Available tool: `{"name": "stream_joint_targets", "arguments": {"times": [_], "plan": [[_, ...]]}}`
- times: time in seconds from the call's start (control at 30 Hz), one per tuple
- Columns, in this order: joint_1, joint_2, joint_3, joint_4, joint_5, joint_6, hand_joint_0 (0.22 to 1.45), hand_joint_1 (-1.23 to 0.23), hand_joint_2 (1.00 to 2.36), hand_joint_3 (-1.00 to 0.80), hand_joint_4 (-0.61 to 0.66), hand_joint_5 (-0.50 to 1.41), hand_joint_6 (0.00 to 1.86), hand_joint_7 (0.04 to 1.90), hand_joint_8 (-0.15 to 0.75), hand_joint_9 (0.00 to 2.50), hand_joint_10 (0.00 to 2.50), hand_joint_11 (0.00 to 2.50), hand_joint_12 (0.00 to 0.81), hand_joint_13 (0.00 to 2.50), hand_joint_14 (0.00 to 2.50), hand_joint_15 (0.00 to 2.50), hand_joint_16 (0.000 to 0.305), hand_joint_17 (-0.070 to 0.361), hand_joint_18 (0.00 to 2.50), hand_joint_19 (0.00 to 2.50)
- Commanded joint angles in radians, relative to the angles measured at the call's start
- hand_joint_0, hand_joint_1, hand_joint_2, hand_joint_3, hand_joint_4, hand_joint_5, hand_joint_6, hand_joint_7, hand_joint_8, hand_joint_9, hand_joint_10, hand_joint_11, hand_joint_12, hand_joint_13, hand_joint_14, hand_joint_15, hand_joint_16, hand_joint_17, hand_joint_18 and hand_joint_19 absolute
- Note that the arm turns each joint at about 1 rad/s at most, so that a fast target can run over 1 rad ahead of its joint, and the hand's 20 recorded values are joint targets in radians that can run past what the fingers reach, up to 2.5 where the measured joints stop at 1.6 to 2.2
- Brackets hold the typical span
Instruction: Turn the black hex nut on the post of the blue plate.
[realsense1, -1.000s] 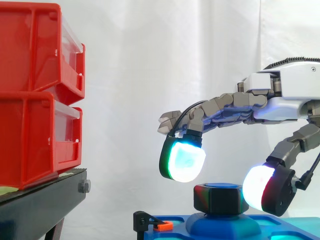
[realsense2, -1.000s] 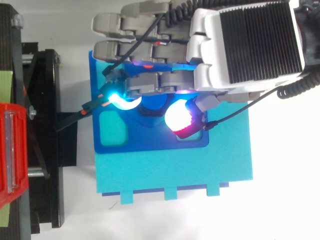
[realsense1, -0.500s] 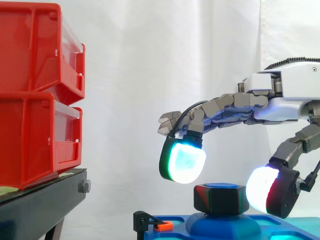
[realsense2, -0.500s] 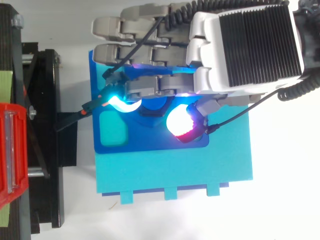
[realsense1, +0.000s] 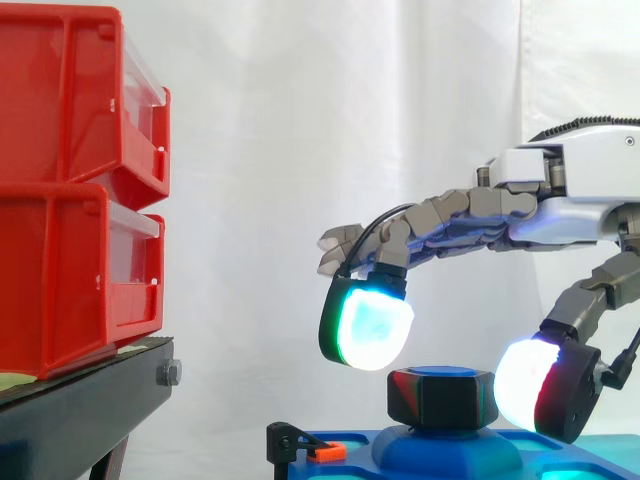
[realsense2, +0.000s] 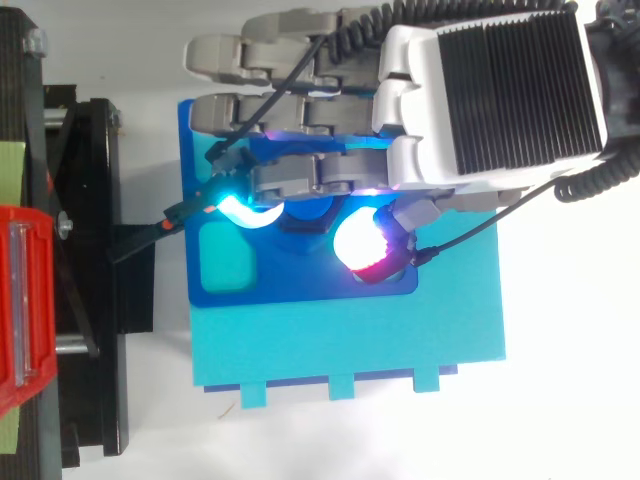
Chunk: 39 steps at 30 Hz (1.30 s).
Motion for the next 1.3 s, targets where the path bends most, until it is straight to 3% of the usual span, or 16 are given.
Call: {"name": "stream_joint_targets", "arguments": {"times": [0.0,0.33,0.5,1.27], "plan": [[-0.001,0.001,0.000,0.000,0.000,0.000,0.56,-0.88,1.00,-0.50,0.09,-0.28,0.50,0.83,0.058,0.11,0.01,0.30,0.249,0.05,0.00,0.01,0.036,0.080,0.14,0.19],[-0.001,-0.002,-0.002,0.011,0.000,0.002,0.57,-0.86,1.00,-0.50,0.11,-0.28,0.50,0.84,0.048,0.12,0.00,0.29,0.246,0.07,0.00,0.01,0.035,0.079,0.16,0.18],[-0.001,-0.036,-0.002,0.031,-0.005,0.003,0.56,-0.84,1.00,-0.50,0.11,-0.27,0.50,0.85,0.043,0.12,0.00,0.29,0.247,0.07,0.00,0.01,0.035,0.079,0.16,0.18],[-0.002,-0.036,0.010,0.035,-0.011,0.002,0.53,-0.78,1.00,-0.50,0.14,-0.27,0.50,0.87,0.039,0.11,0.00,0.32,0.246,0.05,0.00,0.03,0.036,0.080,0.14,0.21]]}}
